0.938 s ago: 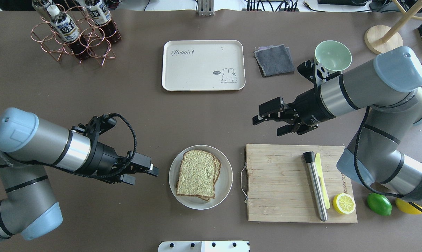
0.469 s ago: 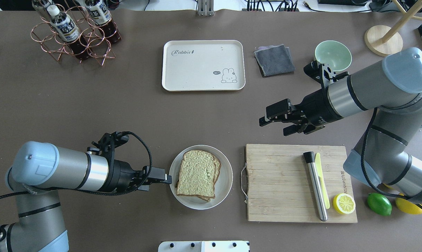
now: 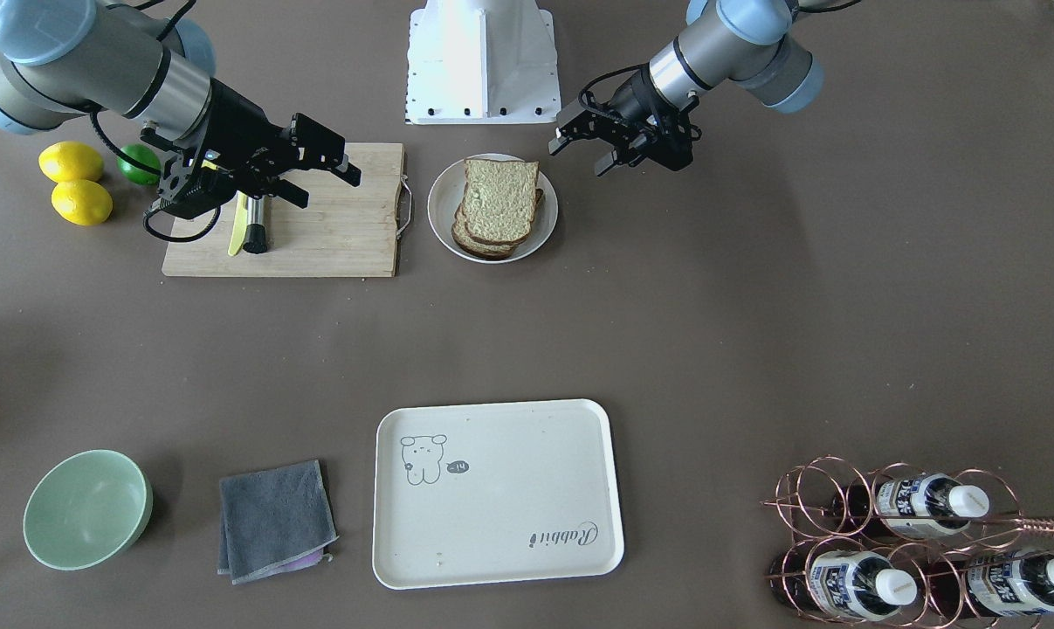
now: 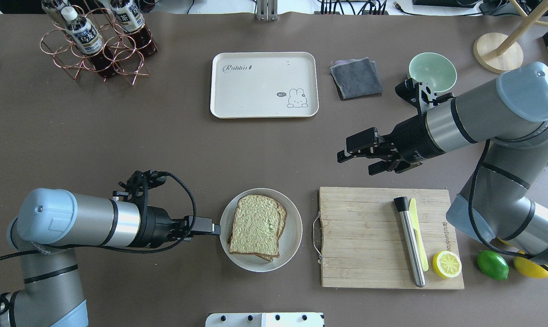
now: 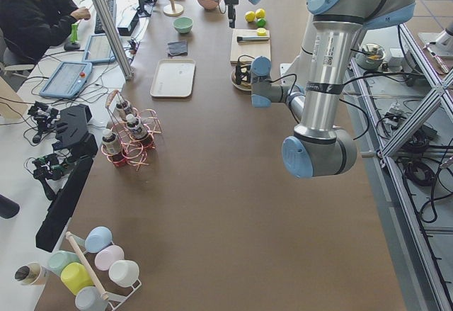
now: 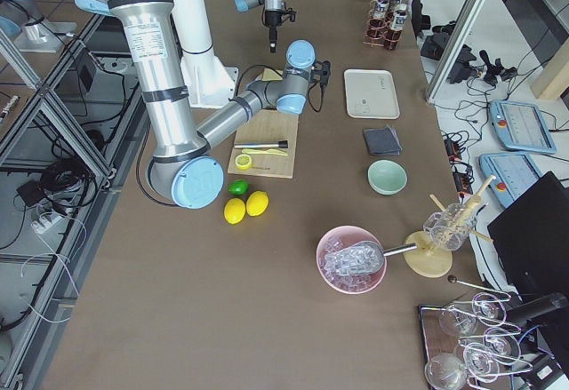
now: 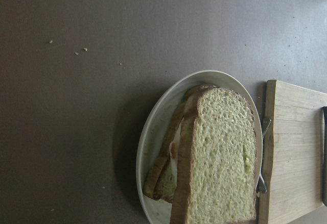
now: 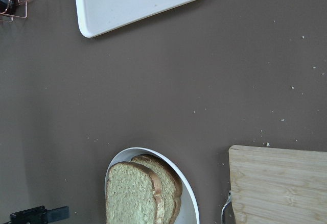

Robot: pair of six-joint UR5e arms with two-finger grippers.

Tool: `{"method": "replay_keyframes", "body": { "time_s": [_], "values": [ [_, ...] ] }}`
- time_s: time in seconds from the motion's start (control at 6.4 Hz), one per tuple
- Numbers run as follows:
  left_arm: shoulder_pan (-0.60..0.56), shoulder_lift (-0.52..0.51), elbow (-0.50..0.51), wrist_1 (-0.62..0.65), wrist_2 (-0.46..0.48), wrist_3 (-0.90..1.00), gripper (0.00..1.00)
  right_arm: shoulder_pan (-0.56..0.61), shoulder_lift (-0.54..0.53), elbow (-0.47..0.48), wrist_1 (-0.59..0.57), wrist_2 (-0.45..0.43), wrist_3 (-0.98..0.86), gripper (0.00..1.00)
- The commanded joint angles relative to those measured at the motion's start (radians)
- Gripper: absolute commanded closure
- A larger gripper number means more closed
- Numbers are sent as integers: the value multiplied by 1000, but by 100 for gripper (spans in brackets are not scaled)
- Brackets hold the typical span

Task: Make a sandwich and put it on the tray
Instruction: 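Grasp the white plate rim with the left gripper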

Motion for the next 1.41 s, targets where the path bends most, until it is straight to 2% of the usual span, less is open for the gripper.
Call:
{"method": "replay_keyframes", "body": {
  "time_s": [0.0, 0.16, 0.47, 0.62, 1.09, 1.25],
  "values": [
    [4, -8, 47, -1, 33, 7, 20, -2, 4, -4, 0, -1, 0, 1],
    [7, -14, 62, -3, 37, 6, 24, -3, 4, -5, 0, -1, 0, 1],
    [10, -31, 70, -1, 44, 7, 43, -6, 4, -10, 0, -19, 0, 1],
    [15, -72, 99, 0, 76, 7, 45, -9, 6, -11, 0, -19, -2, 1],
    [33, -80, 121, 0, 95, 6, 55, -15, 6, -11, 0, -19, -2, 1],
    [42, -84, 128, 0, 112, 6, 56, -15, 6, -11, 0, -19, 0, 1]
  ]
}}
